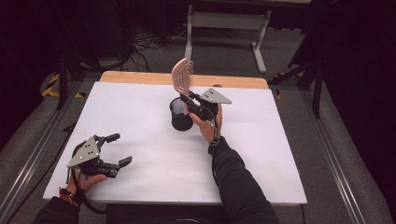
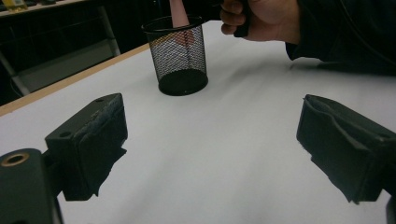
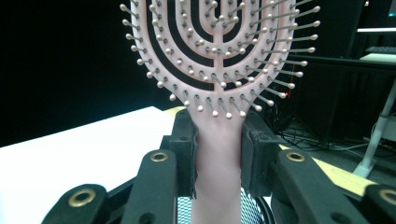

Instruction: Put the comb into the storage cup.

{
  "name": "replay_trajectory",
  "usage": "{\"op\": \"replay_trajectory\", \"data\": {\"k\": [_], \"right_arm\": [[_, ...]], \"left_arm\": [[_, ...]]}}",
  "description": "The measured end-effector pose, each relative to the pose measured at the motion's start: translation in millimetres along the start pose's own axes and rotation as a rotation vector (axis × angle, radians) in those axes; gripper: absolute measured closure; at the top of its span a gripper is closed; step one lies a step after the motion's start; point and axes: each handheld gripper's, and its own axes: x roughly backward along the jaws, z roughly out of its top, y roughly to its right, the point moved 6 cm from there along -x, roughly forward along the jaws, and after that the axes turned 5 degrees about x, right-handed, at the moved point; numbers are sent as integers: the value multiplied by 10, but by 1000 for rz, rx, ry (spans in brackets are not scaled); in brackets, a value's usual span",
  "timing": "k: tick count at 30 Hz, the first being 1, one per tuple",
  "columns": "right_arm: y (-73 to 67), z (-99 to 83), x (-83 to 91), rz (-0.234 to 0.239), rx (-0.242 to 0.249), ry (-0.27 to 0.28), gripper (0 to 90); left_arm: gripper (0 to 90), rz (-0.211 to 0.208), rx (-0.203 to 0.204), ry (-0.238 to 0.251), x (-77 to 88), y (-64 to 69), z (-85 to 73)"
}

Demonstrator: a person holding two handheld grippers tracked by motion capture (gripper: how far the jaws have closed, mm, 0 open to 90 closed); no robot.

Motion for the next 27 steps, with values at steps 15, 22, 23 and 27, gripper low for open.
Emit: {"op": "replay_trajectory", "data": {"k": [15,22,23,27], "right_arm": [[-32,-164,-30,11,-6,-67,695],[-51,-218,-34,24,3,-104,693],[-53,-219,-34,26,2,-107,694],[-65,-232,-45,30,16,-128,693]], "left_arm": [[98,-1,-5,-7,-4,3,-6],[98,-2,-5,-9,-7,4,-7],[98,-3,-5,-9,-8,5,-7],[99,-6,-1,-12,-14,7,-12]]}}
